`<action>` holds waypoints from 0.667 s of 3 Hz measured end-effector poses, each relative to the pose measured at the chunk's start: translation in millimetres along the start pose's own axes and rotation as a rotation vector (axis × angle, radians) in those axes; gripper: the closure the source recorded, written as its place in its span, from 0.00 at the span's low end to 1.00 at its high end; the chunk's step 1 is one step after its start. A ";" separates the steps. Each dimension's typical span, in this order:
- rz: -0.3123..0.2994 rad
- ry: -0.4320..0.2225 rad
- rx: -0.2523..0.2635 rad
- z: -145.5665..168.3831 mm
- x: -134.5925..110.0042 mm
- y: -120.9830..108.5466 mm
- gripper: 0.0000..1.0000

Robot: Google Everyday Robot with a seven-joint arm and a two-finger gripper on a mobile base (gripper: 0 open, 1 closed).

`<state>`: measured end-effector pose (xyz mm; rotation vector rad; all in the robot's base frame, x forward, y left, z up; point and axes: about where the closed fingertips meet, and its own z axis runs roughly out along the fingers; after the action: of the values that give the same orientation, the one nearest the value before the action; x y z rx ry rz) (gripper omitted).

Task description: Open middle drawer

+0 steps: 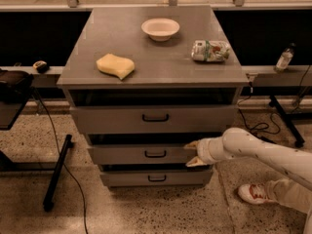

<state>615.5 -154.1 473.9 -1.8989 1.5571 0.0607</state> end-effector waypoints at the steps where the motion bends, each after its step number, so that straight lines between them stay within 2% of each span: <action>1: -0.006 0.025 -0.004 20.7 16.3 10.4 0.57; 2: -0.030 0.054 0.024 23.4 25.3 5.6 0.48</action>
Offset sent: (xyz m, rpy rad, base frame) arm 0.0194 -0.0163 -0.0349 -0.0725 -0.0701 -0.0206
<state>626.4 -164.0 442.2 -1.9194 1.5574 -0.0221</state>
